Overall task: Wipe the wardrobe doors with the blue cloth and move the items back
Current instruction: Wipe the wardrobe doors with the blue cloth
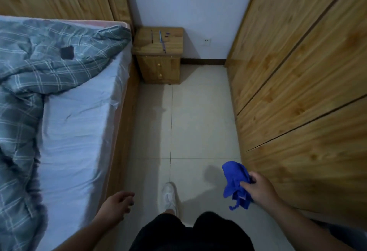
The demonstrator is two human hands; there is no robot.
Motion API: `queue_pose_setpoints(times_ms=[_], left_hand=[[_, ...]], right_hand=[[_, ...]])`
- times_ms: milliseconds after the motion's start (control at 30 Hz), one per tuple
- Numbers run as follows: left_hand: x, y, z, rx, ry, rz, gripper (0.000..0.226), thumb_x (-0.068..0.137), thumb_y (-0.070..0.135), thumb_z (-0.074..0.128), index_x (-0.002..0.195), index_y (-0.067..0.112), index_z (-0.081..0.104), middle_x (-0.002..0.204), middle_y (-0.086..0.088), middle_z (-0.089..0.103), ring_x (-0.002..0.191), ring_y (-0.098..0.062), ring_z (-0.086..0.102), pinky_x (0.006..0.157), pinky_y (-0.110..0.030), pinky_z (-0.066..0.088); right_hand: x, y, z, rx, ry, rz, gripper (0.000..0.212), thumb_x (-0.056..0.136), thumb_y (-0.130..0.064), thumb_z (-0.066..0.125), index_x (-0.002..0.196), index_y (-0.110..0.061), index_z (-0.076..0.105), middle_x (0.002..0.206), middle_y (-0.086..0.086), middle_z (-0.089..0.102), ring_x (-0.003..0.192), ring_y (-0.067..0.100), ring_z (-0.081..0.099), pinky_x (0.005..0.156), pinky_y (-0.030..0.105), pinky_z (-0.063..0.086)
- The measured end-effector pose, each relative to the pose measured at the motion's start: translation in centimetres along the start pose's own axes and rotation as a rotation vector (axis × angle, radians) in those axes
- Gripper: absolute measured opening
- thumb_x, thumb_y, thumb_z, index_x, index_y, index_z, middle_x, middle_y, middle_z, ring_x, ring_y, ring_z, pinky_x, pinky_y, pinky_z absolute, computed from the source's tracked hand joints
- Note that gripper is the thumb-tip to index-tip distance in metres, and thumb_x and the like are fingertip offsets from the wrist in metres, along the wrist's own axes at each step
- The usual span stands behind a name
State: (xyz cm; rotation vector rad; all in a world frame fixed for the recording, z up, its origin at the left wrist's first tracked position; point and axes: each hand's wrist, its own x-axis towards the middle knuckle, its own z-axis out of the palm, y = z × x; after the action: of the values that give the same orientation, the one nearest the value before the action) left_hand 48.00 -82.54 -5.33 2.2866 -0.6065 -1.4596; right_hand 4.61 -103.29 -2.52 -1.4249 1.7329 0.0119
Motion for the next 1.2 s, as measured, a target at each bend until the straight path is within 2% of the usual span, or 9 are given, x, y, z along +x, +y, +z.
queue_pose_setpoints(times_ms=[100, 200, 367, 533, 633, 700, 867, 1033, 1200], left_hand=[[4.4, 7.4, -3.5, 0.066, 0.008, 0.065, 0.015, 0.103, 0.019, 0.059, 0.102, 0.03, 0.069, 0.091, -0.002, 0.076, 0.077, -0.021, 0.072, 0.056, -0.029, 0.05], [8.4, 15.0, -5.5, 0.059, 0.019, 0.153, 0.014, 0.103, 0.017, 0.059, 0.104, 0.027, 0.069, 0.091, -0.003, 0.075, 0.073, -0.02, 0.068, 0.058, -0.028, 0.049], [15.0, 26.3, -5.5, 0.05, -0.006, 0.229, 0.014, 0.102, 0.013, 0.06, 0.106, 0.022, 0.07, 0.093, -0.007, 0.075, 0.07, -0.019, 0.064, 0.052, -0.025, 0.045], [20.1, 34.6, -5.0, 0.054, 0.001, 0.251, 0.016, 0.102, 0.02, 0.061, 0.101, 0.032, 0.071, 0.092, 0.001, 0.078, 0.077, -0.018, 0.071, 0.055, -0.028, 0.051], [21.7, 37.0, -5.0, 0.031, 0.024, 0.209, 0.016, 0.1, 0.024, 0.063, 0.1, 0.036, 0.073, 0.091, 0.002, 0.079, 0.078, -0.018, 0.073, 0.057, -0.03, 0.053], [22.6, 37.5, -5.0, 0.046, 0.017, 0.164, 0.016, 0.1, 0.024, 0.064, 0.1, 0.036, 0.074, 0.092, 0.003, 0.08, 0.076, -0.017, 0.073, 0.055, -0.029, 0.052], [25.4, 38.4, -5.1, 0.045, -0.008, 0.072, 0.016, 0.101, 0.013, 0.062, 0.105, 0.023, 0.074, 0.091, -0.008, 0.077, 0.07, -0.021, 0.067, 0.053, -0.029, 0.045], [30.5, 42.3, -6.1, 0.067, 0.004, 0.036, 0.016, 0.098, 0.012, 0.064, 0.101, 0.023, 0.075, 0.085, -0.004, 0.079, 0.065, -0.016, 0.069, 0.045, -0.024, 0.045], [38.2, 50.1, -8.5, 0.159, -0.081, 0.092, 0.016, 0.102, 0.019, 0.06, 0.108, 0.027, 0.073, 0.089, 0.0, 0.078, 0.077, -0.018, 0.073, 0.051, -0.026, 0.049]], right_hand=[[1.2, -0.9, -0.8, -0.014, -0.001, 0.09, 0.005, 0.085, -0.015, 0.07, 0.087, -0.016, 0.066, 0.078, 0.002, 0.071, 0.071, 0.017, 0.068, 0.06, 0.03, 0.046], [3.2, -1.0, -1.9, 0.012, -0.056, 0.196, 0.008, 0.089, -0.009, 0.066, 0.097, -0.009, 0.067, 0.089, 0.013, 0.072, 0.086, 0.031, 0.07, 0.069, 0.035, 0.048], [8.0, -1.3, -3.6, -0.003, -0.038, 0.254, 0.013, 0.092, -0.019, 0.068, 0.101, -0.024, 0.061, 0.09, -0.002, 0.067, 0.082, 0.016, 0.063, 0.069, 0.028, 0.047], [17.4, -5.6, -7.4, 0.028, -0.085, 0.247, 0.007, 0.088, -0.013, 0.067, 0.088, -0.019, 0.068, 0.077, -0.003, 0.07, 0.074, 0.017, 0.067, 0.06, 0.028, 0.046], [23.1, -9.7, -10.7, 0.019, -0.103, 0.185, 0.006, 0.085, -0.018, 0.068, 0.088, -0.022, 0.066, 0.081, 0.001, 0.072, 0.076, 0.021, 0.07, 0.063, 0.031, 0.048], [26.7, -12.9, -13.1, 0.022, -0.081, 0.124, 0.015, 0.085, -0.019, 0.07, 0.092, -0.03, 0.062, 0.084, -0.007, 0.071, 0.076, 0.012, 0.068, 0.064, 0.03, 0.051], [34.6, -21.3, -17.8, 0.053, 0.042, 0.038, 0.021, 0.083, -0.02, 0.073, 0.1, -0.025, 0.063, 0.088, -0.005, 0.069, 0.079, 0.012, 0.065, 0.065, 0.029, 0.049], [40.7, -27.2, -20.6, 0.065, 0.076, 0.011, 0.018, 0.084, -0.021, 0.072, 0.099, -0.027, 0.062, 0.087, -0.011, 0.067, 0.078, 0.007, 0.064, 0.063, 0.028, 0.049], [45.4, -29.6, -22.1, 0.053, 0.067, 0.071, 0.016, 0.087, -0.02, 0.07, 0.101, -0.025, 0.064, 0.089, -0.011, 0.069, 0.078, 0.002, 0.063, 0.06, 0.023, 0.047]])
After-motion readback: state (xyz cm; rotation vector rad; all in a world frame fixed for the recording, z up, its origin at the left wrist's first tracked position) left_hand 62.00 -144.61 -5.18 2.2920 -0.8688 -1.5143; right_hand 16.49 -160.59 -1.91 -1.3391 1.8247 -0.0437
